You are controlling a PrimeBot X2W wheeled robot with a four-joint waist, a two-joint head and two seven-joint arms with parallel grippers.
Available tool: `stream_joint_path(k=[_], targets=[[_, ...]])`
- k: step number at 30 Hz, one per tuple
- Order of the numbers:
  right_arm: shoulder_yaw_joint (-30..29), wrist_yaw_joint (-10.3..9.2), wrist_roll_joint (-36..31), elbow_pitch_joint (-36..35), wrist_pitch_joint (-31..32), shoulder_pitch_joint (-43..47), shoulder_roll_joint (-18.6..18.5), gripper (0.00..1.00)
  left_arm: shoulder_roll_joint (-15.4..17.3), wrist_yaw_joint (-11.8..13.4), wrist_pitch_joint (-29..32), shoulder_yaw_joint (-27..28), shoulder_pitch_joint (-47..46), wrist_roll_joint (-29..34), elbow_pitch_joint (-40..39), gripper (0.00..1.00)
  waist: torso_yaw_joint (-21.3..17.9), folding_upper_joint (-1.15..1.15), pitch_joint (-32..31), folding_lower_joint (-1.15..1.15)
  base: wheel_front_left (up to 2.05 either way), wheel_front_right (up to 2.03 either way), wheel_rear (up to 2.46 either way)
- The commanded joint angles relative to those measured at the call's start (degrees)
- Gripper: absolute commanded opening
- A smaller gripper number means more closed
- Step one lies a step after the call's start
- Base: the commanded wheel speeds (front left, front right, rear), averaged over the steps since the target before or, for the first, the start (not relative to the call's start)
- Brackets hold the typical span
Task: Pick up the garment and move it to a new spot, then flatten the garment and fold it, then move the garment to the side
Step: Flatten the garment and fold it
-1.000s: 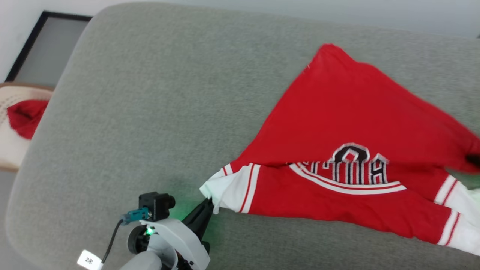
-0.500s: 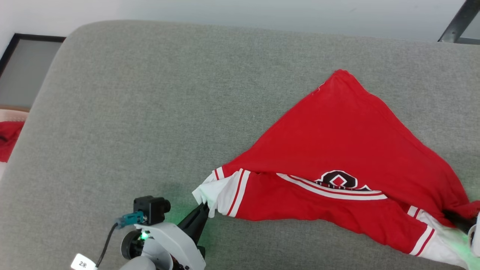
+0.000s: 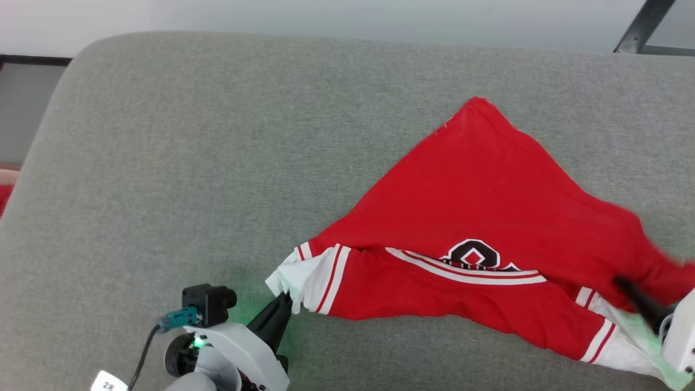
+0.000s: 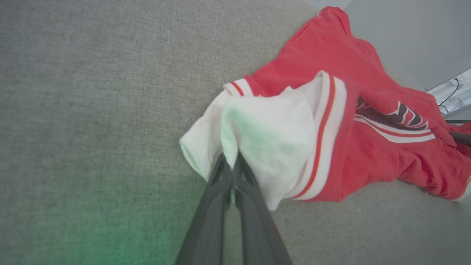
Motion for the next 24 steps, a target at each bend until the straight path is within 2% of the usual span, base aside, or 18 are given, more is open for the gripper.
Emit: stream_joint_path(k=[1, 8, 15, 19, 24], targets=[[0.5, -0.04, -0.7, -1.6, -3.5, 0.6, -0.8, 1.00, 0.3, 0.3, -0.2, 0.2, 0.4, -0.5, -0.3, 0.00, -0.6, 0.00, 0.1, 0.00, 0.00, 0.00, 0.00], [3.3, -0.02, -7.3, -6.2, -21.3, 2.6, -3.6, 1.00, 1.4, 1.2, -0.4, 0.7, 0.8, -0.5, -1.5, 0.00, -2.2, 0.00, 0.5, 0.00, 0.00, 0.00, 0.00], [5.9, -0.04, -14.5, -8.6, -37.0, 2.8, -3.1, 1.00, 1.8, 1.8, -0.5, 0.8, 1.3, -0.6, -2.6, 0.00, -2.8, 0.00, 0.6, 0.00, 0.00, 0.00, 0.00], [9.2, -0.04, -16.1, -7.5, -41.2, -1.2, -3.7, 1.00, 1.7, 1.9, -0.3, 0.5, 1.0, -0.2, -3.1, 0.00, -2.5, 0.00, 0.6, 0.00, 0.00, 0.00, 0.00], [15.0, -0.04, -15.1, -3.6, -42.0, -10.1, -5.9, 1.00, 0.8, 1.5, 0.1, -0.4, 0.2, 0.3, -3.1, 0.00, -0.4, 0.00, 0.7, 0.00, 0.00, 0.00, 0.00]])
